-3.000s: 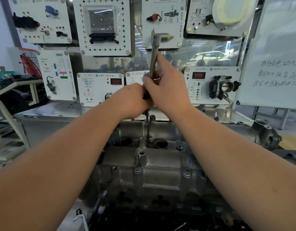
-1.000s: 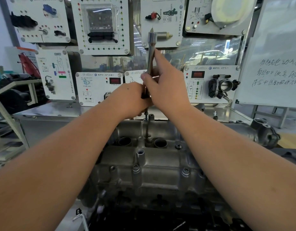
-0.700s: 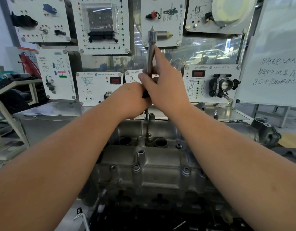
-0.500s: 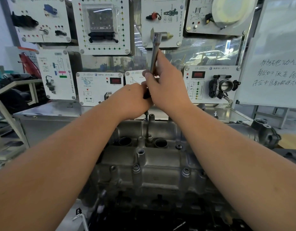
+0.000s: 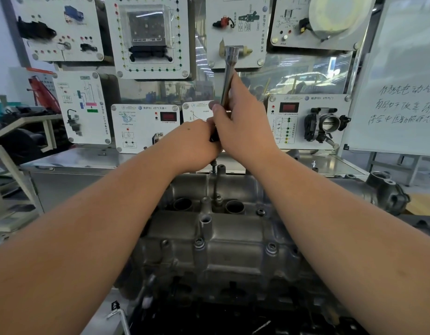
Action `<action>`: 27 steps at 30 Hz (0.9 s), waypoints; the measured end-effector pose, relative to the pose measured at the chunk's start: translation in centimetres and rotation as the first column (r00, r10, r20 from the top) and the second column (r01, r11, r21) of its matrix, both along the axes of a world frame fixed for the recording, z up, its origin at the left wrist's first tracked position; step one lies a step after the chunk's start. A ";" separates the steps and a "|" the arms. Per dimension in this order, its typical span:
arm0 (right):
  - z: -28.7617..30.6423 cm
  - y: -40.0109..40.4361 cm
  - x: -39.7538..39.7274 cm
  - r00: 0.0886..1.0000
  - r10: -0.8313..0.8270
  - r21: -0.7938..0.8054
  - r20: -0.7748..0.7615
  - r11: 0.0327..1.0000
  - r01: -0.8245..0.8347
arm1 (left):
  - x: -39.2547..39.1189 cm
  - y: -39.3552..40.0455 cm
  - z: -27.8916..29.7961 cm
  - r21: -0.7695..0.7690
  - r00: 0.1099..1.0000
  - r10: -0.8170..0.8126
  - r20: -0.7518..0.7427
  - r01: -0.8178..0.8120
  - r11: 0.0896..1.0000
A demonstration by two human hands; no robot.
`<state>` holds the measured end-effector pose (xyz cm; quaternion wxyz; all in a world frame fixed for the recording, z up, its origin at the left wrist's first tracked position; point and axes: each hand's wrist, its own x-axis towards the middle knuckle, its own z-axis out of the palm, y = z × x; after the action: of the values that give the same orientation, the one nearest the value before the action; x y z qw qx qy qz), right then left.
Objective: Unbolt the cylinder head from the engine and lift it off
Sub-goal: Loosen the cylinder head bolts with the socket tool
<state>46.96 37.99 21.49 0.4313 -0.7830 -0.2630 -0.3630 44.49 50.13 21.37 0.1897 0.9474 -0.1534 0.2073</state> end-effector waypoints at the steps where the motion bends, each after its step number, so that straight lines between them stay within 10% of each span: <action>1: -0.1 0.0 -0.1 1.000 0.008 0.001 -0.001 1.000 -0.008 | 0.0 0.0 0.0 0.010 1.000 0.001 0.004 -0.001 1.000; 27: -0.3 0.1 -0.5 0.999 0.047 0.041 -0.012 0.998 -0.047 | -0.1 0.0 0.1 -0.008 0.999 0.027 -0.019 -0.027 1.000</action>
<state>46.50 38.11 21.23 0.4573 -0.7700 -0.2709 -0.3529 44.34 50.09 21.46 0.1922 0.9505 -0.1380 0.2014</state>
